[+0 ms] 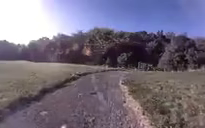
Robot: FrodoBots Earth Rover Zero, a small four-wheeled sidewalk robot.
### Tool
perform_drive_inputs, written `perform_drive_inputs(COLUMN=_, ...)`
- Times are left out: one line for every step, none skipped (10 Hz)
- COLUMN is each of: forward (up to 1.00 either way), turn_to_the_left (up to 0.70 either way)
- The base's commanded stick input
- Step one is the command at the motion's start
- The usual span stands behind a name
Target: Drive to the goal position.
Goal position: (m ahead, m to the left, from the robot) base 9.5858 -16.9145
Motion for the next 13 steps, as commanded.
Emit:
perform_drive_inputs(forward=1.0, turn_to_the_left=0.01)
perform_drive_inputs(forward=1.0, turn_to_the_left=0.01)
perform_drive_inputs(forward=1.0, turn_to_the_left=0.01)
perform_drive_inputs(forward=1.0, turn_to_the_left=0.01)
perform_drive_inputs(forward=1.0, turn_to_the_left=0.01)
perform_drive_inputs(forward=1.0, turn_to_the_left=0.01)
perform_drive_inputs(forward=1.0, turn_to_the_left=0.01)
perform_drive_inputs(forward=1.0, turn_to_the_left=0.01)
perform_drive_inputs(forward=1.0, turn_to_the_left=0.01)
perform_drive_inputs(forward=1.0, turn_to_the_left=0.01)
perform_drive_inputs(forward=1.0, turn_to_the_left=-0.02)
perform_drive_inputs(forward=1.0, turn_to_the_left=-0.09)
perform_drive_inputs(forward=1.0, turn_to_the_left=-0.3)
